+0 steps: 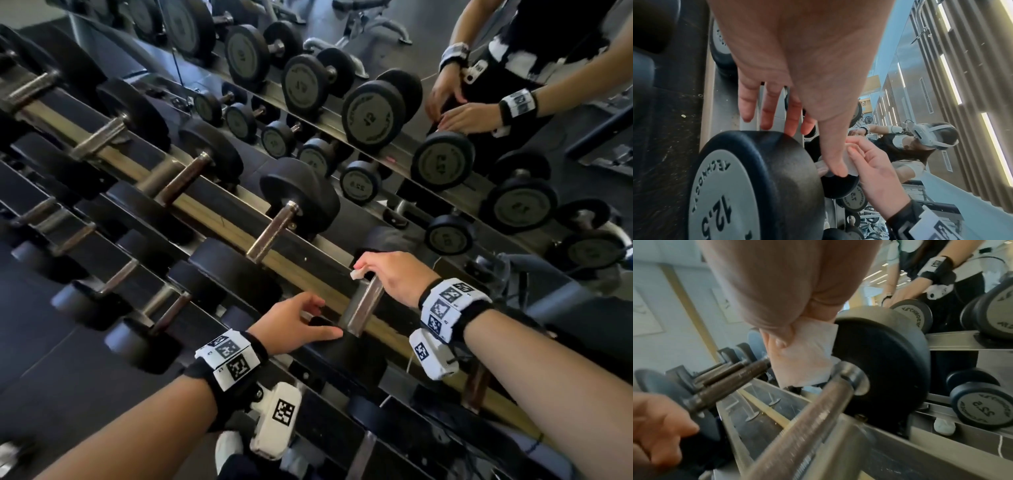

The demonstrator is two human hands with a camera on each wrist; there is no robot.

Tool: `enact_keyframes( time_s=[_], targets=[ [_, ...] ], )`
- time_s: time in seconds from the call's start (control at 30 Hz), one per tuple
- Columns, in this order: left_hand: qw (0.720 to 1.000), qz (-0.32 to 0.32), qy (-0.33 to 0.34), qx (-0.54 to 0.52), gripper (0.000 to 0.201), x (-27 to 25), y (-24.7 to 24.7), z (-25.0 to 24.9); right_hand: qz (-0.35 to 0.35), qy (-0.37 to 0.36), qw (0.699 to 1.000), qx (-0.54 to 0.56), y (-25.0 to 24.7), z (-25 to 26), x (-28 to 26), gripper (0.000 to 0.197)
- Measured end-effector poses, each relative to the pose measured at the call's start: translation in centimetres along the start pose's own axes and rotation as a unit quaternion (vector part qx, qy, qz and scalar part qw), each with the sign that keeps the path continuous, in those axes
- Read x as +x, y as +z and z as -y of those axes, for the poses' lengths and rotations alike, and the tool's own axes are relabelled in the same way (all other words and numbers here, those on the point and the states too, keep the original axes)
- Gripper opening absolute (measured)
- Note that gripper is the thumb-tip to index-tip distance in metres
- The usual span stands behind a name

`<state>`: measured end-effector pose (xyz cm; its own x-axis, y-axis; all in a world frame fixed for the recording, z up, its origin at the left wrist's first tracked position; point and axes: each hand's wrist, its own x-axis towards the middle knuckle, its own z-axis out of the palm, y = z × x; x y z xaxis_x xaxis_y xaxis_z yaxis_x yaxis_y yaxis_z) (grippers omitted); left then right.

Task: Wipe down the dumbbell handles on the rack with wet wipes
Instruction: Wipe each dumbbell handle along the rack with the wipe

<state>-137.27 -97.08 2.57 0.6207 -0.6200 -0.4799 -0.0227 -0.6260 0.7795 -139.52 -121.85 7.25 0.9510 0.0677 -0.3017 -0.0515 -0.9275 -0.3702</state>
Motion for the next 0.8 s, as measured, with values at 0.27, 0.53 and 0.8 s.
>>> enact_keyframes(
  time_s=[0.27,0.53,0.8],
  targets=[
    [1.0,-0.002,-0.01,0.014,0.064,0.8,0.3,0.2,0.029,-0.026,0.999,-0.009,2.8,-2.0,-2.2,0.031],
    [1.0,-0.01,-0.017,0.023,0.062,1.0,0.7,0.2,0.116,-0.123,0.976,-0.135,5.3,0.1,-3.7,0.044],
    [1.0,-0.008,-0.018,0.019,0.057,0.8,0.9,0.5,0.16,-0.051,0.971,-0.169,1.2,0.5,-2.5,0.041]
  ],
)
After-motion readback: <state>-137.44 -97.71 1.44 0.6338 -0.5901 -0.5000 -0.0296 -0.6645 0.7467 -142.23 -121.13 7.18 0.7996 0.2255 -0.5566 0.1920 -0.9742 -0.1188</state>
